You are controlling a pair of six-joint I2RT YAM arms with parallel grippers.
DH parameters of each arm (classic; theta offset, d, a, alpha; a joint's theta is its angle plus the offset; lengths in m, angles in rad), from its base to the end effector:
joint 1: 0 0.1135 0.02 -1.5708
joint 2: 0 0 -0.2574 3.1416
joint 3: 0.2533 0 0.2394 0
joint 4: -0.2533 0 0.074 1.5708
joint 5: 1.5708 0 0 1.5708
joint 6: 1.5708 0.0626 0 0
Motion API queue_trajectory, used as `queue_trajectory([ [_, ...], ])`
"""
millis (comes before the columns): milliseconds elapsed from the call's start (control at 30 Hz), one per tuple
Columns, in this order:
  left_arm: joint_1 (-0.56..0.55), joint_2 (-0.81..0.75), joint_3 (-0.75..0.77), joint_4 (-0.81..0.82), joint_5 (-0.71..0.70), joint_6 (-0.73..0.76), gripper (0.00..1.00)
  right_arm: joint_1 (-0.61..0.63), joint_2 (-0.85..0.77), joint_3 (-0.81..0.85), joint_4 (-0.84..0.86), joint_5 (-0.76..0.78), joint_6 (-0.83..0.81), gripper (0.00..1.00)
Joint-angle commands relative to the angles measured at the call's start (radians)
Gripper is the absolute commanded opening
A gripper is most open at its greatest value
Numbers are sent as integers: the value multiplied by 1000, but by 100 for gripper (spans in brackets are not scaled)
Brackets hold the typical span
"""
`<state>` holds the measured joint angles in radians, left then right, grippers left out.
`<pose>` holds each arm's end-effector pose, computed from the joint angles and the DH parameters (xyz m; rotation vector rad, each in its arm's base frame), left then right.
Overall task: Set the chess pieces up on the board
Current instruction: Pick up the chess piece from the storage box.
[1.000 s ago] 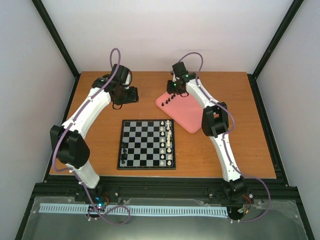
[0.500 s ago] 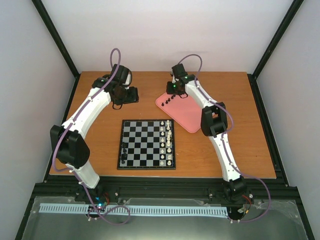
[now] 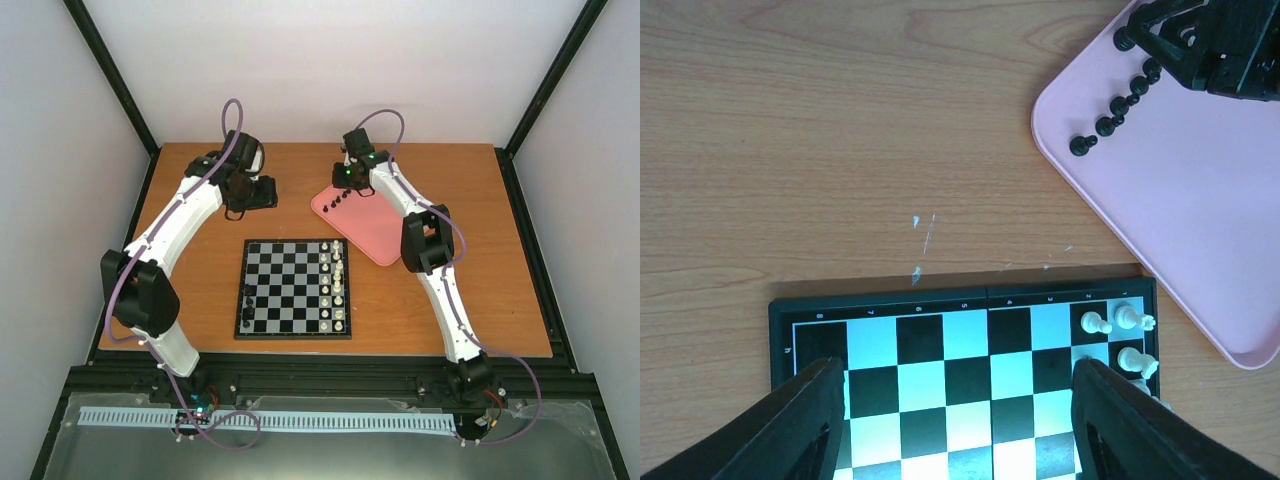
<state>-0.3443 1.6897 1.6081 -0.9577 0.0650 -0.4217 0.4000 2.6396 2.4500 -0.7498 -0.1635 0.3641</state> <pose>0.3333 -0.1239 0.2923 -0.0791 2.6497 -0.3496 0.5162 0.2293 0.1430 -0.1148 2.5670 0.5081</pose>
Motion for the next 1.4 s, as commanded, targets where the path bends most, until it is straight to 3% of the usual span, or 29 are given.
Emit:
queue_trajectory([
  [0,-2,-18,-2,3,15,22,64,9,25,31,23,25,13,45],
  [767,-2,-13,12,-7,14,28,65,10,58,44,95,63,26,40],
  [1100,-2,-2,9,-6,25,33,65,10,63,54,92,62,20,26],
  [1233,-2,2,7,-5,29,34,65,9,60,55,96,61,18,11],
  [1367,-2,6,4,-3,33,35,65,9,59,55,96,59,15,8],
])
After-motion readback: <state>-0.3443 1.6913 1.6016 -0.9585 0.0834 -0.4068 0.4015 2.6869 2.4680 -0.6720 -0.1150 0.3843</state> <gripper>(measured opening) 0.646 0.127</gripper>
